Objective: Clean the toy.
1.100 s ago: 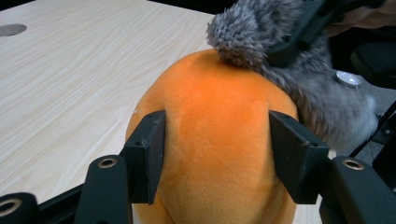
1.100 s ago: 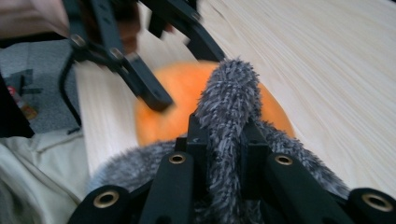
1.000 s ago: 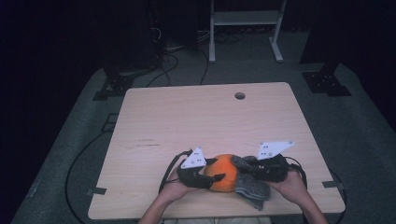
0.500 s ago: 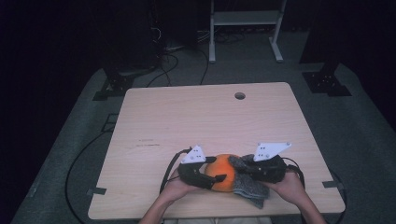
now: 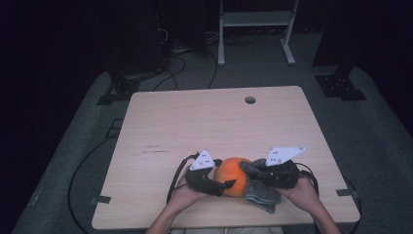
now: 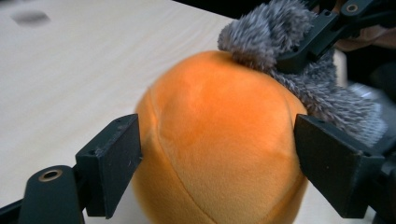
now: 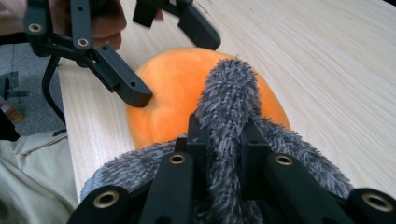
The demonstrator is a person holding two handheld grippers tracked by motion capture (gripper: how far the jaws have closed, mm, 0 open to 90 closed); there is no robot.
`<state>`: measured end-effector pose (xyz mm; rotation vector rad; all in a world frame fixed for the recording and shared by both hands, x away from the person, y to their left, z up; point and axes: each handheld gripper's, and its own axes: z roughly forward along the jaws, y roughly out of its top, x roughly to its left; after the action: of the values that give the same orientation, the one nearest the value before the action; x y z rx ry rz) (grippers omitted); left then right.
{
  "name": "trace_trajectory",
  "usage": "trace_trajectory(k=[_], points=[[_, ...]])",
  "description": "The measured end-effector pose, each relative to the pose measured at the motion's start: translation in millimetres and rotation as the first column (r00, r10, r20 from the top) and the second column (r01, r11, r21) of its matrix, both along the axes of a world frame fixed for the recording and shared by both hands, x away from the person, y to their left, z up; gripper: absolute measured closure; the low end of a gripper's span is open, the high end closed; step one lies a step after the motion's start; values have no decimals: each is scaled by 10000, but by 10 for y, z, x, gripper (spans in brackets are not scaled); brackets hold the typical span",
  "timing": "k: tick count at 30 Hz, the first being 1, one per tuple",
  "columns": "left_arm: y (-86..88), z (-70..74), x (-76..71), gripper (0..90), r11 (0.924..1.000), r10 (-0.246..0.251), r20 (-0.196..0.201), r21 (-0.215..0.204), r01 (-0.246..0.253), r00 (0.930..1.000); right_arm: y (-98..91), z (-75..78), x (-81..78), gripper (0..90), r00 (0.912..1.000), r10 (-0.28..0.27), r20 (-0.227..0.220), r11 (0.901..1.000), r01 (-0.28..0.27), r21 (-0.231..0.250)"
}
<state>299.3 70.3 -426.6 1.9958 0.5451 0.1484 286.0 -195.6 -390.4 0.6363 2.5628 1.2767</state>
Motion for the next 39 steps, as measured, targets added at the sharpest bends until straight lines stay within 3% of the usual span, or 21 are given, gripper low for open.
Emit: trace_trajectory(k=[1,3,6,7,8,10,12,15,16,18,20,22,23,26,27,31,33,34,37,39], points=[[-8,-3,-13,244,9999,-15,184,114,12,9998,12,17,-10,778,10000,33,26,10000,-33,45],[-31,24,-63,347,9995,-109,936,310,81,9956,65,77,-53,778,9995,242,197,9992,-248,305],[-82,125,-150,405,9977,-328,2158,655,190,9759,183,190,-116,778,9964,656,531,9962,-685,542],[-76,158,-166,405,9972,-326,2451,739,148,9689,213,201,-120,778,9958,644,653,9970,-670,382],[-65,174,-162,401,9965,-304,2496,831,99,9679,218,194,-115,778,9959,582,685,9978,-602,271],[-23,153,-116,341,9969,-185,2043,781,25,9787,184,130,-71,778,9979,390,511,9991,-398,143],[-6,84,-55,234,9989,-21,1146,457,-32,9934,141,33,-28,779,9994,258,239,9997,-257,-49],[-5,18,21,140,9996,165,33,220,-166,9999,107,-4,-19,777,9996,277,14,9996,-277,-100],[-15,17,24,142,9992,212,19,333,-212,9998,122,18,-30,776,9996,264,62,9995,-263,-159],[-39,36,-31,251,9983,-18,734,576,-24,9973,179,79,-71,776,9985,475,259,9989,-475,24],[-77,67,-106,336,9947,-249,1557,1026,89,9875,229,126,-83,776,9972,602,451,9982,-604,32],[-67,93,-107,349,9934,-345,1722,1137,150,9845,227,120,-61,777,9975,556,435,9984,-551,-126],[-44,97,-85,339,9947,-285,1590,1016,123,9869,202,99,-48,778,9980,496,396,9987,-493,-104],[2,78,-14,232,9994,-54,690,344,31,9976,89,28,-2,778,9995,243,179,9997,-244,11],[-8,67,-17,232,9995,-51,671,307,31,9977,62,20,6,778,9998,158,87,9999,-159,51],[-79,81,-83,327,9972,-441,1333,652,357,9901,134,101,-61,777,9986,469,258,9985,-476,265],[-138,103,-140,329,9914,-799,1772,1164,597,9809,245,144,-119,777,9954,851,445,9960,-862,230],[-142,117,-145,317,9893,-788,1850,1358,539,9796,294,148,-135,778,9943,925,529,9957,-928,36],[-72,102,-67,202,9969,-189,1061,782,106,9942,271,125,-111,779,9955,786,530,9969,-782,-82],[-44,70,-13,170,9993,34,399,378,-49,9992,202,114,-83,779,9975,567,430,9983,-562,-148]])
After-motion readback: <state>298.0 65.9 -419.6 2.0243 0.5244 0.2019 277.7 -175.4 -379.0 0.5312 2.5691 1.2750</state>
